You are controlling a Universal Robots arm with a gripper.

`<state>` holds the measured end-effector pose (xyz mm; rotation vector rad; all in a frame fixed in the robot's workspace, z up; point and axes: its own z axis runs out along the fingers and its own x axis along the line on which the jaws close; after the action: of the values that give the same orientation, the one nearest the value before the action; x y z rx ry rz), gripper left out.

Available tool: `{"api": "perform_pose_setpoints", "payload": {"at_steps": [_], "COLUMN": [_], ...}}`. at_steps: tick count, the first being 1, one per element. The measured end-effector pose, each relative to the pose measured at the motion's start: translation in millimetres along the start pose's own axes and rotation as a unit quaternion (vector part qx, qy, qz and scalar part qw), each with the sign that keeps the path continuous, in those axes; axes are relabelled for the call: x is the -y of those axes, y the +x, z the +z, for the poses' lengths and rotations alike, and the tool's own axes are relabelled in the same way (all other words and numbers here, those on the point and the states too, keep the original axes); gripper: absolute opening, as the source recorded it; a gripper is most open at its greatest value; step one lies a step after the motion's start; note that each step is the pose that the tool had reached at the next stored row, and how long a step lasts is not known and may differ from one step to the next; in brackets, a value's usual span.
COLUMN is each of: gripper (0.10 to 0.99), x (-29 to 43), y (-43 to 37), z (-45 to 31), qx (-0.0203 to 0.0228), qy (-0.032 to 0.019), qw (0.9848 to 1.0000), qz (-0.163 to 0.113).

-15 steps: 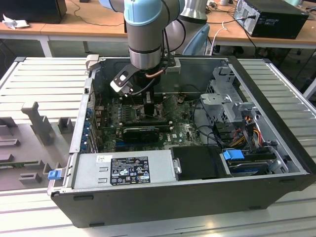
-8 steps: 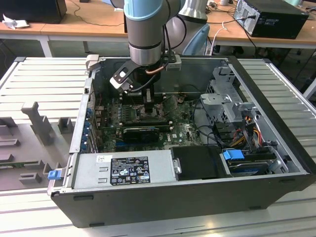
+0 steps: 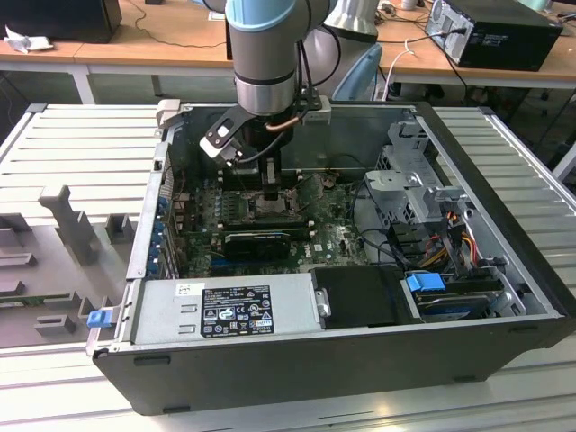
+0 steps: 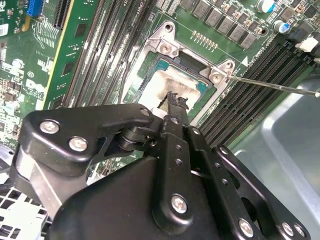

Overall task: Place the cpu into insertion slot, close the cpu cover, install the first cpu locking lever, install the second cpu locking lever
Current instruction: 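Place the cpu into insertion slot, then close the cpu cover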

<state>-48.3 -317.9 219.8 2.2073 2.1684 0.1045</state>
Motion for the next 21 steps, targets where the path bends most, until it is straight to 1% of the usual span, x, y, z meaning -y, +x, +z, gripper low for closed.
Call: {"api": "perform_pose_setpoints", "payload": {"at_steps": [3,8,9,10,12,14,18,20,21], "gripper": [0.106,0.106,0.106,0.106,0.106,0.106,0.106,0.106,0.106], "x": [-0.4,-0.8,-2.4,-4.9,-5.7,-6.5,-6.8,-7.0,-7.3], "y": [0.1,0.2,0.2,-0.3,-0.4,-0.5,-0.4,-0.4,-0.3], "z": [-4.9,-9.3,-9.2,-9.1,-9.0,-9.0,-9.0,-11.0,-14.2], "qx": [0.0,0.0,-0.0001,-0.001,-0.0014,-0.0027,-0.003,-0.0029,-0.0029], "qy": [0.0,-0.0001,0.0011,0.0021,0.0021,0.0022,0.0022,0.0022,0.0022], "qw": [1.0,1.0,1.0,1.0,1.0,1.0,1.0,1.0,1.0], "qz": [0.0,0.0,0.0,0.0,0.001,0.001,0.001,0.001,0.001]}}
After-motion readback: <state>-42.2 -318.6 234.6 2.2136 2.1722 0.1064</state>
